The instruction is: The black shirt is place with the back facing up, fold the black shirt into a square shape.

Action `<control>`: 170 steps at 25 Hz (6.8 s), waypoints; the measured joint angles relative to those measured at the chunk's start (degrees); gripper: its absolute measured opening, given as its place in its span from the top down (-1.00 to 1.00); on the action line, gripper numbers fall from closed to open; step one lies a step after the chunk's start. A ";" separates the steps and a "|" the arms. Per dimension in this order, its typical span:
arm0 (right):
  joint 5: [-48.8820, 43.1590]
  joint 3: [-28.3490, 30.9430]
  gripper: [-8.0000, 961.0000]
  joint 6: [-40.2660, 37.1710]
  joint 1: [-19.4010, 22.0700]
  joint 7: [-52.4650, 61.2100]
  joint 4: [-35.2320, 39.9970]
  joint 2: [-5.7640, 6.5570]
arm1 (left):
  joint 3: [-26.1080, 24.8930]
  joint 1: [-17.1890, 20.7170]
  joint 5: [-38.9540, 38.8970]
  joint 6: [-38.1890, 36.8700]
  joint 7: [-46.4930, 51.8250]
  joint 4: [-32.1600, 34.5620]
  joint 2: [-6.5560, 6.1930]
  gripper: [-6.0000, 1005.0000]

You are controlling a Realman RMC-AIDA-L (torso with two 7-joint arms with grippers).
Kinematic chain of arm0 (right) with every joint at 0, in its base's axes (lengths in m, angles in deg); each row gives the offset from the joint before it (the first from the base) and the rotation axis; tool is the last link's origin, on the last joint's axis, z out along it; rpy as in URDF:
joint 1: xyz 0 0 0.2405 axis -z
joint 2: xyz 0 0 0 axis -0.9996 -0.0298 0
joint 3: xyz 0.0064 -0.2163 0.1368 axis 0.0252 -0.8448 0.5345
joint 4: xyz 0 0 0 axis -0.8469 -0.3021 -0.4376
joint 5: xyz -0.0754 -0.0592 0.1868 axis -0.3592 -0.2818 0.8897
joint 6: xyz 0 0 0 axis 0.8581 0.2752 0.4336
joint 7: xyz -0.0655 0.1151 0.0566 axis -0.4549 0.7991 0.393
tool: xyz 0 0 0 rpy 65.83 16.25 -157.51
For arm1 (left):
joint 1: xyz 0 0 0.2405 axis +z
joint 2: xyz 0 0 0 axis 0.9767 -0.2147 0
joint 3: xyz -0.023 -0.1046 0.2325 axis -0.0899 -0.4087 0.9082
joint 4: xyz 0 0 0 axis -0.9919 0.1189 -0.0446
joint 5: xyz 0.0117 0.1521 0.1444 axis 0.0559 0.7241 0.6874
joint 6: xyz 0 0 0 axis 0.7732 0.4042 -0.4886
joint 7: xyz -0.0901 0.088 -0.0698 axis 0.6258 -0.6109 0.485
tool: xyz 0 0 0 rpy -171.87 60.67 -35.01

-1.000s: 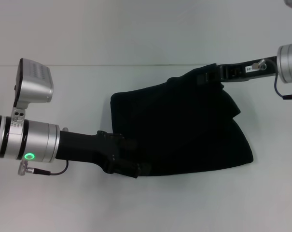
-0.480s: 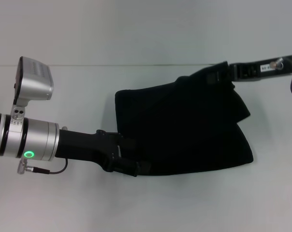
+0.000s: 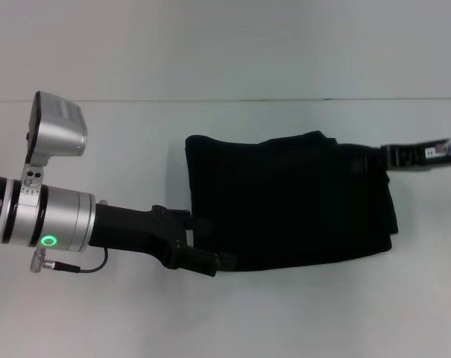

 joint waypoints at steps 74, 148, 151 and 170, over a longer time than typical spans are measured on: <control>-1.30 5.78 -0.60 9.84 -1.98 -1.99 -11.98 1.17 | 0.34 -13.59 -0.53 46.33 28.47 -13.88 1.73 -0.36; 3.62 -10.74 0.89 31.24 -6.96 -19.91 -17.37 -4.65 | -0.54 -7.23 -1.39 42.88 27.91 -7.74 0.70 -0.36; 3.16 -12.71 0.99 34.27 -7.44 -20.02 -17.44 -5.72 | -0.55 -7.06 -1.39 43.15 27.88 -7.73 0.70 -0.58; 1.94 -7.56 0.99 13.61 -1.65 -19.39 -6.01 -4.61 | -0.54 -6.61 -1.39 42.65 27.33 -7.61 0.44 -0.57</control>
